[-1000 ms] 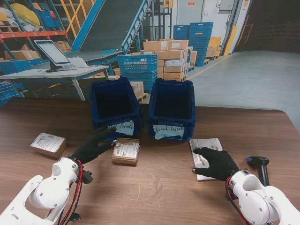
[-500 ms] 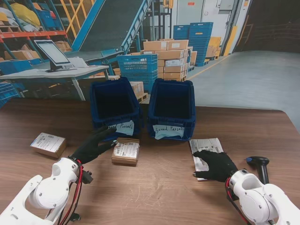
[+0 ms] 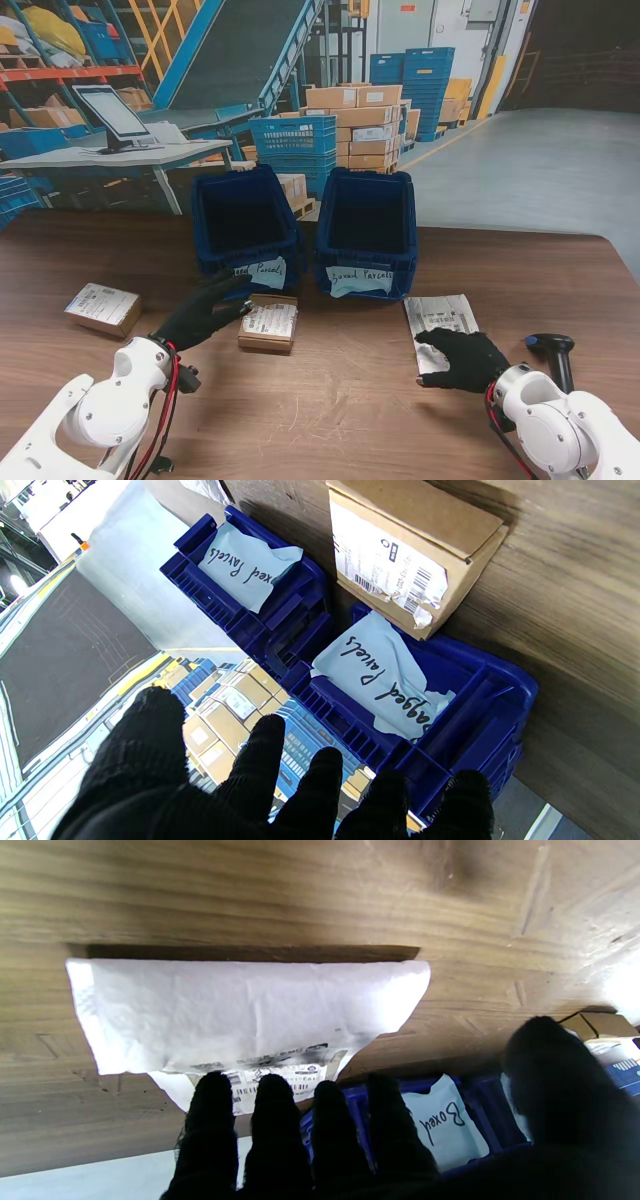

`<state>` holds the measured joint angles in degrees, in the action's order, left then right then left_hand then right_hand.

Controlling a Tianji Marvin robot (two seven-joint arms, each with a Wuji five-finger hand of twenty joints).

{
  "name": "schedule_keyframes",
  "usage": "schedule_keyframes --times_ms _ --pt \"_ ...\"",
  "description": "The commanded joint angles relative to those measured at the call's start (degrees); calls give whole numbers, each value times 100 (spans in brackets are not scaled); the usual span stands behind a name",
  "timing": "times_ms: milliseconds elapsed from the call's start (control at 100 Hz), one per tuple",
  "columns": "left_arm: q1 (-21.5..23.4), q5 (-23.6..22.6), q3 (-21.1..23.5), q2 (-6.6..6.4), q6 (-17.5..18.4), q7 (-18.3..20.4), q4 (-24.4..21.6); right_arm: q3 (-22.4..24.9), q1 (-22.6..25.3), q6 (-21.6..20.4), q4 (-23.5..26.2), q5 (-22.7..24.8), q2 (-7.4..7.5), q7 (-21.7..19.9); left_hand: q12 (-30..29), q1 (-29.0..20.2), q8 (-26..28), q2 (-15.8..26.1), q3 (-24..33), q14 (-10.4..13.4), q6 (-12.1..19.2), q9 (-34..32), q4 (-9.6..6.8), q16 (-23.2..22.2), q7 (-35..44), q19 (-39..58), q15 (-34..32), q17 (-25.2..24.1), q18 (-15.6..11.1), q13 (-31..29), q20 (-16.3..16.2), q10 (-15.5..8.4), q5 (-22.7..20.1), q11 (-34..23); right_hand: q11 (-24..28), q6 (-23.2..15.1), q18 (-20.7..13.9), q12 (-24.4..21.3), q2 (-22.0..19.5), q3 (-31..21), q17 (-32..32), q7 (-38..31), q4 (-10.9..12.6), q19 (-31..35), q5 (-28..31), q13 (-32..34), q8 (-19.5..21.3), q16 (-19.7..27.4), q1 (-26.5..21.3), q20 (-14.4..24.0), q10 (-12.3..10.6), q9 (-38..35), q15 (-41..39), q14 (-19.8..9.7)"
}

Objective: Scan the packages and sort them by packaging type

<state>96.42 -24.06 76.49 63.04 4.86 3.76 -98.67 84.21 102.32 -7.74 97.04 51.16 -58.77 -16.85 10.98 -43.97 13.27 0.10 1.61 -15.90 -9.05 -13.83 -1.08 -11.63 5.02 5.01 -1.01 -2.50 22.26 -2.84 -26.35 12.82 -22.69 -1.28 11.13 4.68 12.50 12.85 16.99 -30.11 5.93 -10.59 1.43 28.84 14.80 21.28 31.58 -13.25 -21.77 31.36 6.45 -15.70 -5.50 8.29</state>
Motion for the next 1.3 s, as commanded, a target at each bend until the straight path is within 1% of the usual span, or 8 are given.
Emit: schedule_keyframes --times_ms 0,400,740,830,910,1000,1080,1290 --pt "13 -6 -34 13 18 91 -48 -5 -29 -69 -83 -48 16 -134 34 -180 59 275 -196 -102 -18 25 -59 -70 21 90 5 -7 79 -66 -88 -13 32 97 31 29 -45 4 90 -85 -63 85 -161 -78 -165 -68 37 48 66 51 141 112 30 -112" --pt "1 -12 -66 8 30 109 -58 -143 -484 -488 -698 -441 71 -309 34 -170 64 270 -197 -101 -23 28 -60 -69 24 92 2 -7 82 -69 -90 -16 28 94 61 34 -62 7 136 -100 -47 92 -155 -79 -161 -43 65 48 17 59 121 122 17 -135" --pt "1 29 -73 3 84 140 -58 -389 -967 -814 -1218 -410 135 -431 33 -156 63 263 -194 -95 -17 33 -62 -68 20 89 4 -12 77 -65 -88 -15 35 96 209 82 -106 39 943 -283 44 86 -126 -55 -154 49 99 47 -525 60 108 243 -29 -178" --pt "1 47 -71 1 107 150 -55 -458 -1069 -910 -1324 -410 157 -497 33 -151 64 258 -195 -96 -21 32 -62 -67 19 89 7 -11 81 -59 -88 -12 36 95 438 -51 -133 134 1262 -382 131 14 -86 -27 -47 138 138 20 -858 47 86 256 -96 -206" --pt "0 74 -73 3 127 153 -49 -533 -1182 -995 -1388 -477 203 -760 33 -148 64 258 -194 -92 -22 35 -63 -67 19 90 6 -9 81 -61 -88 -21 36 97 672 -249 -197 249 1459 -540 210 -136 -53 25 -29 230 215 -36 -1023 24 53 365 -180 -264" --pt "0 95 -73 4 148 152 -43 -619 -1283 -1077 -1513 -491 222 -803 33 -148 64 255 -193 -99 -20 33 -63 -68 18 90 4 -10 80 -65 -88 -17 37 96 1059 -362 -218 495 1696 -1244 314 -348 -181 182 3 408 276 -174 -919 39 -7 365 -342 -328" --pt "0 117 -73 4 165 158 -40 -683 -1351 -1132 -1616 -433 225 -750 32 -146 64 255 -193 -95 -16 35 -63 -67 17 88 4 -14 79 -64 -88 -20 37 97 1440 -444 -241 786 1853 -1705 414 -568 -274 334 99 555 368 -370 -888 89 -54 360 -562 -367" --pt "2 160 -77 0 207 183 -39 -853 -1536 -1307 -1936 -249 221 -469 32 -133 66 249 -194 -88 -19 35 -64 -67 19 89 5 -11 83 -65 -88 -25 33 97 2333 -628 -388 1588 2114 -2183 764 -998 -359 885 203 796 754 -1115 -1103 387 -154 369 -1478 -525"
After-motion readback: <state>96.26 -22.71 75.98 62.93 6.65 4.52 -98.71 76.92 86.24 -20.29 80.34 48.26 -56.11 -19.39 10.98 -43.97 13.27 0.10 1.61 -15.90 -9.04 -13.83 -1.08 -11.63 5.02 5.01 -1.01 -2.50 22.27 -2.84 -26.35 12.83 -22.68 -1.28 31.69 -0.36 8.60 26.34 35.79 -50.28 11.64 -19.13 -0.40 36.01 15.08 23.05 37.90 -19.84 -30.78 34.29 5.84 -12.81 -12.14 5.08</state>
